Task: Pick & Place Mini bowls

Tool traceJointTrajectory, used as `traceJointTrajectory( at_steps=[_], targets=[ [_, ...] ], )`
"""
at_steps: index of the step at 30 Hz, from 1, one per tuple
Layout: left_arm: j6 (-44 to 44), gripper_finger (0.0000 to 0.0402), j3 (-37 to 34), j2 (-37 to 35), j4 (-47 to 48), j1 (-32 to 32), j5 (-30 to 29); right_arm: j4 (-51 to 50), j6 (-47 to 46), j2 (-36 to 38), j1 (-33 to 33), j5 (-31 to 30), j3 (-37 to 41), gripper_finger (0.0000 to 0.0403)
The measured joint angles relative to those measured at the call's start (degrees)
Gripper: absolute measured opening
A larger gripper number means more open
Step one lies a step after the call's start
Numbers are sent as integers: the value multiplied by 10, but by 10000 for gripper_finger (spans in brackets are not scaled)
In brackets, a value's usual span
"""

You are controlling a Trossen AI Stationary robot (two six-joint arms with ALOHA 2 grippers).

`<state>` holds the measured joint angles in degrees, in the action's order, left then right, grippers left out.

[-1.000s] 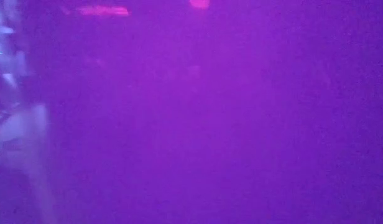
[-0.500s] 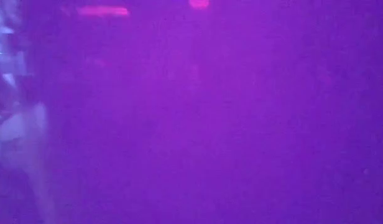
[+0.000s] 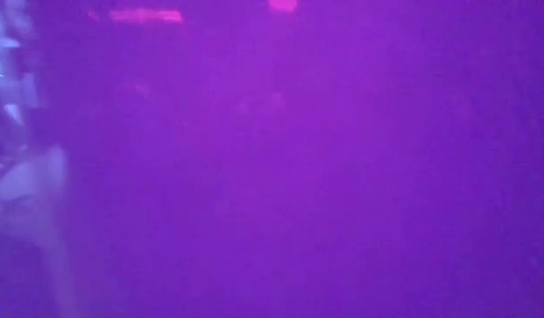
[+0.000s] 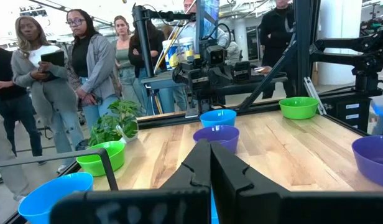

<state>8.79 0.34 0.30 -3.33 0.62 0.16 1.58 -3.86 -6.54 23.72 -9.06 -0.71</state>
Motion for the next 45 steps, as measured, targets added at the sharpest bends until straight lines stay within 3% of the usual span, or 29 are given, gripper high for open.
traceJointTrajectory(
  at_steps=[32,38,45],
  targets=[
    [0,0,0,0,0,0,0,52,48,0,0,0,0,8],
    [-17,0,0,0,-1,0,0,52,22,0,0,0,0,8],
    [22,0,0,0,-5,0,0,52,14,0,0,0,0,8]
  ],
)
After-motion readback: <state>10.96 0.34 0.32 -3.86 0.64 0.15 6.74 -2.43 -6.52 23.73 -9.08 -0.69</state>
